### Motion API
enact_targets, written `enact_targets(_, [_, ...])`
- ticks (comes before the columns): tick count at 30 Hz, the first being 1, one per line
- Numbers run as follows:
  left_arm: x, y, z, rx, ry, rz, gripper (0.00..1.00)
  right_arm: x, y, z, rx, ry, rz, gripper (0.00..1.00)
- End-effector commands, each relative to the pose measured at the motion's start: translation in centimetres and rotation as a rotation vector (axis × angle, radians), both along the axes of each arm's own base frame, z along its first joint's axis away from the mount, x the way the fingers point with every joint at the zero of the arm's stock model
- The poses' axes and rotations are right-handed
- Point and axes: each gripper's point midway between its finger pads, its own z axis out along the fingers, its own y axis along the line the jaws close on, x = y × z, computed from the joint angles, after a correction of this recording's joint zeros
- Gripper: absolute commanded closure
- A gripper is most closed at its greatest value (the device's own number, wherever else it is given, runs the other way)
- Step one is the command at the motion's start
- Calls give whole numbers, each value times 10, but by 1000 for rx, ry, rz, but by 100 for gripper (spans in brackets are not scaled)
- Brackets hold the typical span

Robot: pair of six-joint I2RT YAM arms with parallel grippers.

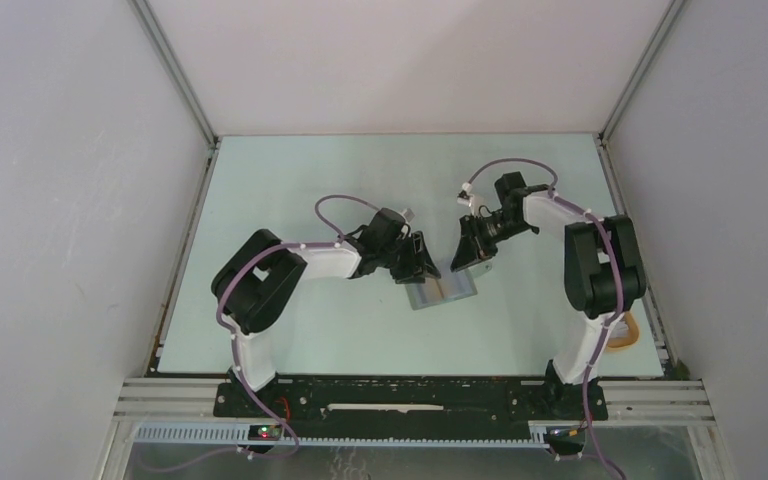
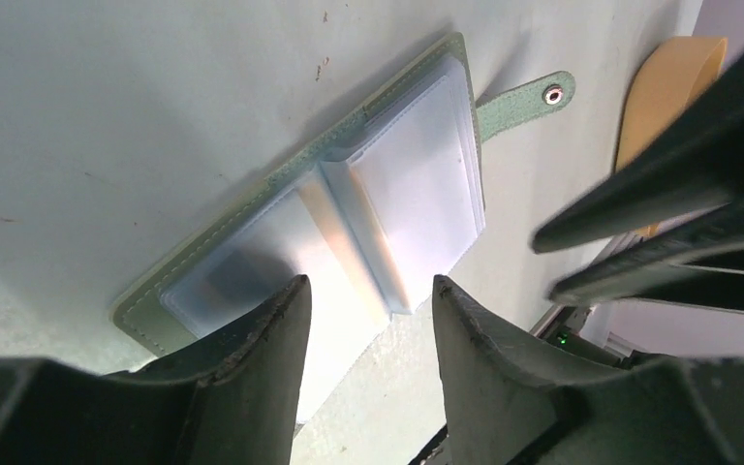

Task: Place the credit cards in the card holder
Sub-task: Turn over the card slot in the card holder, then move the storage box to the center of the board.

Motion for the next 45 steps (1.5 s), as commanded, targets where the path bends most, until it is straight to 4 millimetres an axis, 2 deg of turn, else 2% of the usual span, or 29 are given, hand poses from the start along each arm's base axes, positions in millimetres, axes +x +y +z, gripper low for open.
enact_targets(1, [0, 19, -1, 72, -60, 2, 44, -1, -2, 49, 142, -136, 48, 68])
enact_targets(4, [6, 17, 19, 41, -126, -2, 44, -2, -16, 72, 165, -220, 44, 68])
enact_targets(7, [11, 18, 41, 27, -205, -13, 43, -4, -38, 99, 175, -327, 20, 68])
enact_targets(14, [17, 40, 101, 69, -446, -36, 43, -11, -124, 146, 35, -513, -180, 66])
enact_targets(19, [19, 64, 155, 84, -647, -8, 42, -27, -175, 176, -112, -641, -355, 64])
enact_targets(21, [19, 74, 177, 88, -725, 11, 41, -35, -189, 189, -157, -694, -420, 53])
enact_targets(23, [17, 86, 195, 95, -795, 38, 39, -42, -194, 196, -186, -726, -456, 33])
enact_targets(25, [17, 100, 210, 105, -849, 83, 34, -46, -195, 191, -187, -698, -478, 11])
enact_targets(26, [18, 107, 214, 107, -865, 112, 29, -50, -195, 185, -194, -657, -484, 4])
enact_targets(27, [17, 113, 218, 99, -881, 141, 23, -55, -194, 179, -189, -611, -480, 2])
enact_targets(29, [19, 128, 224, 74, -895, 224, 3, -66, -191, 167, -150, -520, -476, 1])
enact_targets(30, [19, 134, 223, 55, -885, 264, 1, -69, -192, 164, -137, -504, -498, 1])
enact_targets(33, [16, 142, 218, -53, -857, 297, 0, -74, -214, 150, -209, -493, -624, 1])
enact_targets(36, [10, 145, 209, -121, -817, 303, 0, -80, -232, 127, -305, -442, -699, 2])
enact_targets(39, [3, 143, 200, -143, -798, 282, 0, -81, -253, 118, -363, -423, -785, 4])
enact_targets(43, [-2, 139, 186, -165, -759, 268, 1, -84, -267, 97, -410, -372, -776, 8])
enact_targets(45, [-4, 136, 181, -187, -734, 268, 1, -86, -278, 81, -461, -337, -753, 14])
